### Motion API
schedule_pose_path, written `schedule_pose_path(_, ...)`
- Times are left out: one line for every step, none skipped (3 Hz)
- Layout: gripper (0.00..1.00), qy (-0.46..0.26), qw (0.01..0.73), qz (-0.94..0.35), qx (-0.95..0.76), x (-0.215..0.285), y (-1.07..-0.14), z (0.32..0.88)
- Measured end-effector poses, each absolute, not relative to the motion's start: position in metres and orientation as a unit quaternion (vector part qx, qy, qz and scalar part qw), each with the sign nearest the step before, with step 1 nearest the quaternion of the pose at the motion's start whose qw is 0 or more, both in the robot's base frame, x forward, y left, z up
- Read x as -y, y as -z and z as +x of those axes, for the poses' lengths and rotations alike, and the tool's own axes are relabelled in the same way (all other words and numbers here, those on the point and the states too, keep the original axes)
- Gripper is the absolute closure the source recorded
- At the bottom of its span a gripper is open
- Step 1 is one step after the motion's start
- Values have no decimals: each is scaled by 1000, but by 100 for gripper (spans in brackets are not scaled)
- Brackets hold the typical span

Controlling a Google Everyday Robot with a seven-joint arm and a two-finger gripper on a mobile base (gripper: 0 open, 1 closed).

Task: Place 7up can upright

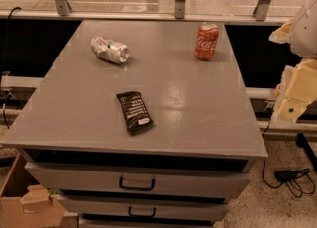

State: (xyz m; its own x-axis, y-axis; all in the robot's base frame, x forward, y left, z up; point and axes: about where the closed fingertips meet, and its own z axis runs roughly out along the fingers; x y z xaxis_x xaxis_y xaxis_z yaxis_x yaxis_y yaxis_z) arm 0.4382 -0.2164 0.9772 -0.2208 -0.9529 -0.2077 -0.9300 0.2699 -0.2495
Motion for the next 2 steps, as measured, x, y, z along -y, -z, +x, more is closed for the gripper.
schedule_pose_path(0, 36, 161, -603, -780, 216, -977, 438)
schedule_pose_path(0, 28, 178, -615, -768, 201, -967, 473)
